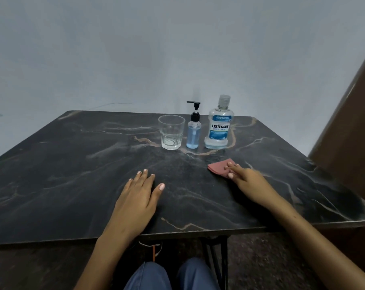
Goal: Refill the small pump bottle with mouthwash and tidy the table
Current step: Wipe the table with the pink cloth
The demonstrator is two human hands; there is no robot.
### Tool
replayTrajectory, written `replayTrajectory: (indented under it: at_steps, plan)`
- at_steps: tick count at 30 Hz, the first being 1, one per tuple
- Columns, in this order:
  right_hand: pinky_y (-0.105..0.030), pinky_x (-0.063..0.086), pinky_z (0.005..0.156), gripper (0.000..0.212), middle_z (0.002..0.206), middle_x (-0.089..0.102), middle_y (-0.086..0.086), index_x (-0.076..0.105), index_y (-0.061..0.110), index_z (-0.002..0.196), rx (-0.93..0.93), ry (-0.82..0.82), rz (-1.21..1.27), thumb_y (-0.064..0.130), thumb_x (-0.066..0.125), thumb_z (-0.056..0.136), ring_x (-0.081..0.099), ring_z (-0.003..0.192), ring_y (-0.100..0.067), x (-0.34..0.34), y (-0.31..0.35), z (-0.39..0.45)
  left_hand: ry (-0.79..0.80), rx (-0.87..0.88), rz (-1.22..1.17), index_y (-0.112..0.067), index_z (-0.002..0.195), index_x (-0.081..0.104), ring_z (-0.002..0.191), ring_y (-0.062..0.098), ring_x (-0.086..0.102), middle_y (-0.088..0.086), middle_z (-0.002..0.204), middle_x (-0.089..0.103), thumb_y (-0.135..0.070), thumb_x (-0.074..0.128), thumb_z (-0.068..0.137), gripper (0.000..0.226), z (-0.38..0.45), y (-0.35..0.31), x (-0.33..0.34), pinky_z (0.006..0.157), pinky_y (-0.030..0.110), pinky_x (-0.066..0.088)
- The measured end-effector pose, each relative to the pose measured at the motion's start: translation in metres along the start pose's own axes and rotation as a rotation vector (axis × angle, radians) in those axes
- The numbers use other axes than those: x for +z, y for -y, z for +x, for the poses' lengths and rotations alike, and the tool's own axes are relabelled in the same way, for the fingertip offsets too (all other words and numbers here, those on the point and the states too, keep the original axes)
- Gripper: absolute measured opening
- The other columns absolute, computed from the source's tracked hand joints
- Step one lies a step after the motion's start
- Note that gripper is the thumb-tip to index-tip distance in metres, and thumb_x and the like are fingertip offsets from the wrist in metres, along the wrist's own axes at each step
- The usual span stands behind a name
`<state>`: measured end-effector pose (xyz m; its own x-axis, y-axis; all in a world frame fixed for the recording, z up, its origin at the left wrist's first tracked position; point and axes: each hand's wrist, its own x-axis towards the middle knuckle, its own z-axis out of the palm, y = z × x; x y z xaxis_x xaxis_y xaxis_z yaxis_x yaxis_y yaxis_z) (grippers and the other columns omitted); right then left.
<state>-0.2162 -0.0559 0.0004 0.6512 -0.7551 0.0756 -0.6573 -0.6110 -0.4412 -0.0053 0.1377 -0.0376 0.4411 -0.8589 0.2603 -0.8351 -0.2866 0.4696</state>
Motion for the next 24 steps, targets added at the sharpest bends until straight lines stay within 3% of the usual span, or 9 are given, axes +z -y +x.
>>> replayTrajectory:
  at_steps: [5,8,11,14,16,17,19,21,24]
  plan:
    - [-0.025,0.024,0.109,0.041,0.149,0.04,-0.007,0.045,0.014,0.139,-0.104,0.091,0.046,0.025,0.044,0.099,0.037,0.138,-0.023,0.031,0.067,0.027,-0.006,-0.018,-0.035,-0.019,0.146,0.028,0.145,0.008,0.008,0.0,0.157,0.019,-0.049,0.021,0.096,0.059,0.001,0.001,0.0,0.118,0.028,0.004]
    - [-0.028,0.045,0.081,0.029,0.105,0.069,-0.007,0.064,0.031,0.116,-0.166,0.169,0.346,0.022,0.042,0.099,0.062,0.09,-0.023,0.045,0.111,0.035,-0.013,-0.035,-0.073,-0.019,0.146,0.029,0.144,0.007,0.008,-0.001,0.157,0.02,-0.05,0.023,0.096,0.059,0.003,0.003,-0.003,0.118,0.027,0.005]
    - [-0.015,0.045,0.062,0.027,0.081,0.064,0.002,0.067,0.023,0.094,0.009,0.264,0.839,0.021,0.041,0.1,0.053,0.068,-0.019,0.044,0.147,0.057,-0.033,-0.035,-0.088,-0.018,0.146,0.029,0.144,0.007,0.01,0.0,0.157,0.021,-0.051,0.022,0.095,0.061,0.007,0.007,-0.011,0.118,0.027,0.006]
    - [-0.023,0.04,0.059,0.024,0.071,0.048,0.0,0.053,0.014,0.079,0.197,0.239,1.105,0.023,0.043,0.099,0.046,0.065,-0.012,0.041,0.18,0.089,-0.063,-0.05,-0.098,-0.016,0.146,0.029,0.144,0.009,0.012,0.001,0.156,0.022,-0.049,0.025,0.096,0.06,0.015,0.014,-0.022,0.118,0.029,0.008]
    - [-0.028,0.048,0.064,0.024,0.078,0.054,-0.005,0.051,0.012,0.08,0.23,0.151,1.237,0.022,0.041,0.1,0.053,0.073,-0.018,0.041,0.201,0.111,-0.074,-0.067,-0.095,-0.015,0.145,0.03,0.145,0.01,0.012,0.002,0.156,0.023,-0.047,0.027,0.097,0.058,0.022,0.02,-0.028,0.118,0.029,0.008]
    - [-0.028,0.052,0.071,0.023,0.088,0.059,-0.009,0.055,0.01,0.087,0.216,0.071,1.237,0.02,0.04,0.1,0.058,0.082,-0.023,0.044,0.21,0.122,-0.078,-0.075,-0.095,-0.015,0.145,0.031,0.145,0.01,0.013,0.003,0.156,0.023,-0.046,0.028,0.097,0.057,0.025,0.023,-0.031,0.117,0.029,0.008]
    - [-0.016,0.05,0.075,0.028,0.115,0.063,-0.011,0.061,0.008,0.112,0.102,-0.125,0.952,0.016,0.037,0.1,0.06,0.096,-0.027,0.056,0.22,0.141,-0.077,-0.091,-0.093,-0.014,0.145,0.032,0.145,0.012,0.013,0.004,0.156,0.023,-0.044,0.03,0.098,0.056,0.032,0.03,-0.034,0.117,0.029,0.008]
    - [-0.025,0.048,0.086,0.033,0.127,0.061,-0.009,0.057,0.007,0.123,-0.049,-0.227,0.622,0.009,0.036,0.098,0.06,0.107,-0.028,0.072,0.225,0.147,-0.068,-0.106,-0.059,-0.012,0.144,0.033,0.145,0.015,0.014,0.007,0.156,0.023,-0.042,0.032,0.098,0.054,0.039,0.037,-0.037,0.117,0.031,0.009]
    - [-0.041,0.04,0.1,0.032,0.126,0.059,-0.019,0.057,0.005,0.122,-0.093,-0.17,0.283,0.009,0.038,0.097,0.051,0.119,-0.036,0.106,0.218,0.151,-0.03,-0.128,0.03,-0.009,0.144,0.031,0.145,0.019,0.014,0.01,0.156,0.022,-0.037,0.034,0.099,0.053,0.049,0.046,-0.038,0.117,0.034,0.012]
